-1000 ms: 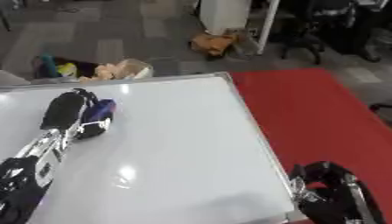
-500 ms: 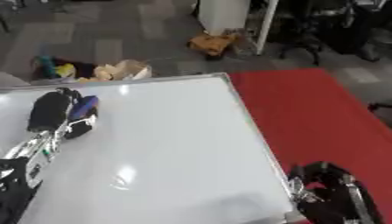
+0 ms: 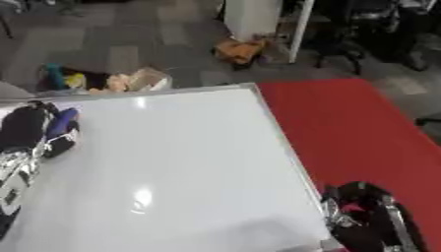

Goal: Wipe the whiteboard clean with a brush.

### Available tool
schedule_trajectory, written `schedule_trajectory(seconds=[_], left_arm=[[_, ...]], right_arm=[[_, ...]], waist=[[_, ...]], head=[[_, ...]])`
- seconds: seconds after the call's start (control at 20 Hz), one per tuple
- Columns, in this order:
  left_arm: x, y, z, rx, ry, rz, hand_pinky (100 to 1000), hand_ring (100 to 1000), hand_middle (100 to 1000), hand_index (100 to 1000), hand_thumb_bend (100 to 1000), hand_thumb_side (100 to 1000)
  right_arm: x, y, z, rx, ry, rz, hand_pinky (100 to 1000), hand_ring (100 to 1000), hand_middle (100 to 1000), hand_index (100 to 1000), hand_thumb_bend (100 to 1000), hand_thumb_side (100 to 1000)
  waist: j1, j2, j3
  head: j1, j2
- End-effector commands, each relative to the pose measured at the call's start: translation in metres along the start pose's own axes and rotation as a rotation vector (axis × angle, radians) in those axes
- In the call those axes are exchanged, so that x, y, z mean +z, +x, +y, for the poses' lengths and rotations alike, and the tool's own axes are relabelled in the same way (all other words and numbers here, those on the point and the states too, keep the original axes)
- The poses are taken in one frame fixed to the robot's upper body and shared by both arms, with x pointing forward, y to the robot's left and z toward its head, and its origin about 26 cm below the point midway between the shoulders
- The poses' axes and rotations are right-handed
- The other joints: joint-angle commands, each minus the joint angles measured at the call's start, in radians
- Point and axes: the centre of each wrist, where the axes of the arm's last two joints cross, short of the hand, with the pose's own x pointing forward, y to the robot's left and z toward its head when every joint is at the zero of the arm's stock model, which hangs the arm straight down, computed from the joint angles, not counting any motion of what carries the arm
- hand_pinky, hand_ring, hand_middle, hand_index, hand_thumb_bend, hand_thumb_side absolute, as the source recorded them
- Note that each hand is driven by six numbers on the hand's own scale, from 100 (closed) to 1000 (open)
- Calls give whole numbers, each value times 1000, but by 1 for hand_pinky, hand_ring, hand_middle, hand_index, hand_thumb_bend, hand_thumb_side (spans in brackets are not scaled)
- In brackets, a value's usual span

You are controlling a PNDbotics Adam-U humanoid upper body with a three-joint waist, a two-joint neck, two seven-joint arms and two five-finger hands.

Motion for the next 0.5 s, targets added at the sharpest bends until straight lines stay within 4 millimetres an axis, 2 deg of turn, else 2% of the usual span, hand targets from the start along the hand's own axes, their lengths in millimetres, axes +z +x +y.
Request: schedule_trajectory(seconds=[0.05,0.25,0.3,0.4,0.5], left_arm=[[11,-24,-23,-46,-80,58,387,401,471,604,398,330],[12,-25,-24,-40,-83,61,387,401,471,606,413,338],[12,-25,-24,-39,-84,60,388,401,472,609,482,379],[13,-23,-24,-36,-87,49,388,402,472,610,517,399],[13,-20,-24,-33,-88,34,388,402,473,612,603,452]], right_arm=[[-2,7,-4,16,-7,-29,175,477,362,485,100,100],[-2,7,-5,16,-8,-30,175,478,362,485,100,100],[-2,7,-5,16,-8,-29,175,478,362,485,100,100],[-2,7,-5,16,-8,-28,175,478,362,485,100,100],[-2,7,-5,15,-8,-29,175,478,362,485,100,100]], waist=[[-5,-7,2],[-5,-7,3],[-6,-7,2],[-6,-8,1],[-6,-8,0]], head=[[-5,-11],[-6,-11],[-6,-11],[-7,-10],[-7,-10]])
